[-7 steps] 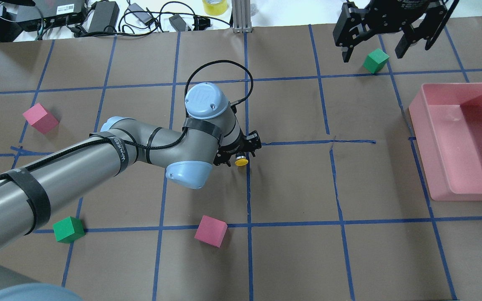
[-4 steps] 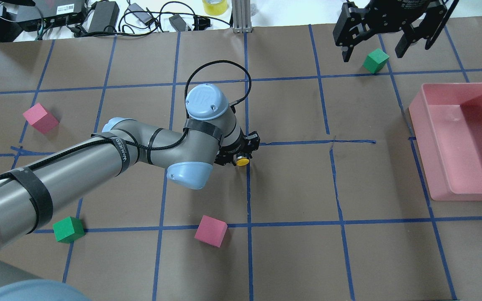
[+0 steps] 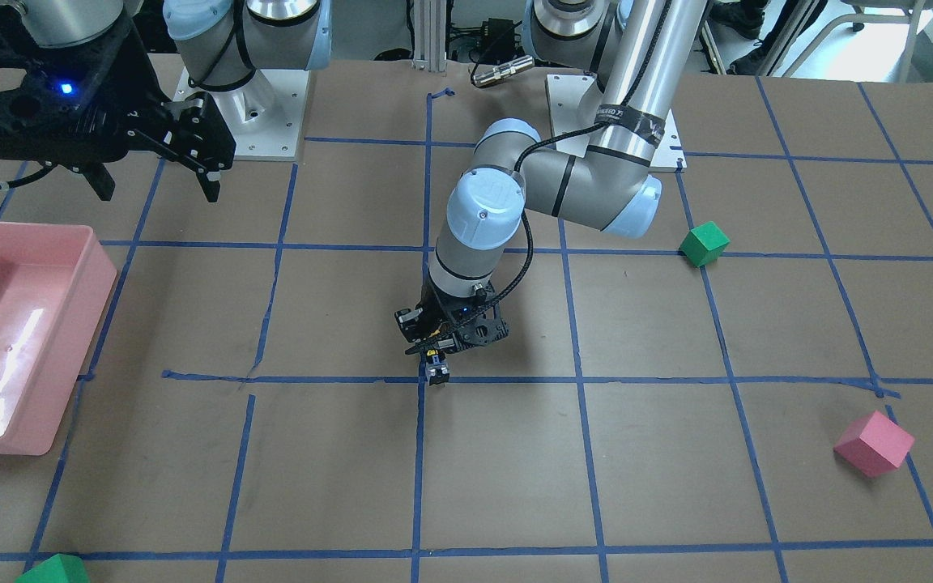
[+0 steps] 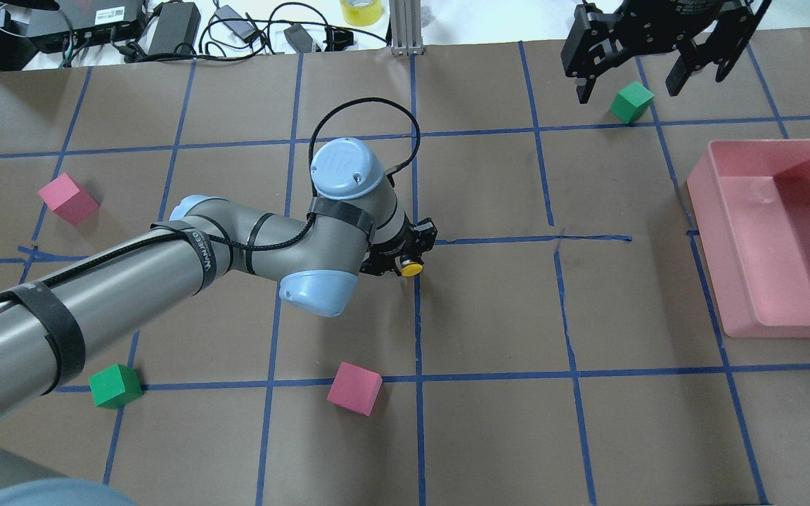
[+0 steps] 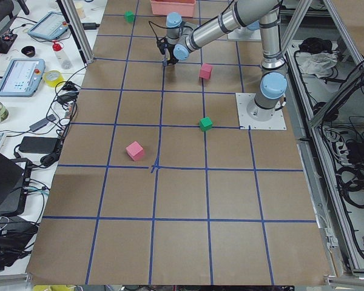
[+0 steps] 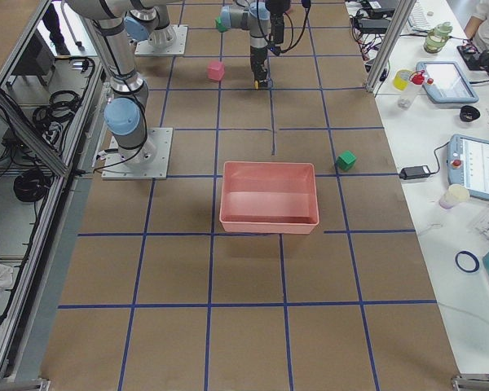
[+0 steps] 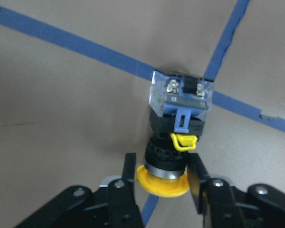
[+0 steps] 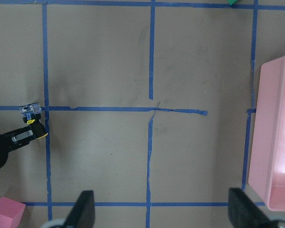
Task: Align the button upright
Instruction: 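Grasp the switch body with the left gripper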
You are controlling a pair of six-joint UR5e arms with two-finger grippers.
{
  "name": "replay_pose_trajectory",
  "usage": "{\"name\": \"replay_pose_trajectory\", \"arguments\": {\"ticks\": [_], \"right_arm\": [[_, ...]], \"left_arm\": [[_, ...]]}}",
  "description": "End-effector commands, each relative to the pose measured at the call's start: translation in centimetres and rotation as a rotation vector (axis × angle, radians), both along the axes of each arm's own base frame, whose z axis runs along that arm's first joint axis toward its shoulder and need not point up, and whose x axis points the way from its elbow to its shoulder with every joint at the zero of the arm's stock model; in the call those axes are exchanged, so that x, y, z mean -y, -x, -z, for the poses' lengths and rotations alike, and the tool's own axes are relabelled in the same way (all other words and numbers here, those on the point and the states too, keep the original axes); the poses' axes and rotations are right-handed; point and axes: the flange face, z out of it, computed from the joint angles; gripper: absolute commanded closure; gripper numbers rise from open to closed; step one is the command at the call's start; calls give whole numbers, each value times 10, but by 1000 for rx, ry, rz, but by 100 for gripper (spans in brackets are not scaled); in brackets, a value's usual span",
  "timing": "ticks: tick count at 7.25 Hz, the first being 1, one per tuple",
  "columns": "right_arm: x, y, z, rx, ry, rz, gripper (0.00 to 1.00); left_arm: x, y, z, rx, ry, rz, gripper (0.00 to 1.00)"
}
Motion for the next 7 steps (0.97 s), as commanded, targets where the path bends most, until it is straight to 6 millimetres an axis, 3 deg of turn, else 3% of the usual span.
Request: {"name": "replay_pose_trajectory", "arguments": {"ticks": [1,4,6,7], "right_arm": [[1,0,1,0,-2,-2,0],[0,0,2,3,-5,-2,0],[0,-1,3,6,-7,0,0],[0,-1,3,9,-5,7,0]], "left_arm": [[4,8,-30,-104,-92,-136,100],[27,-22,-48,-373,-355,-478,100],[38,-48,-47,-548,-449,-526,100],[37,-63,-36,-666,-506,-525,100]]}}
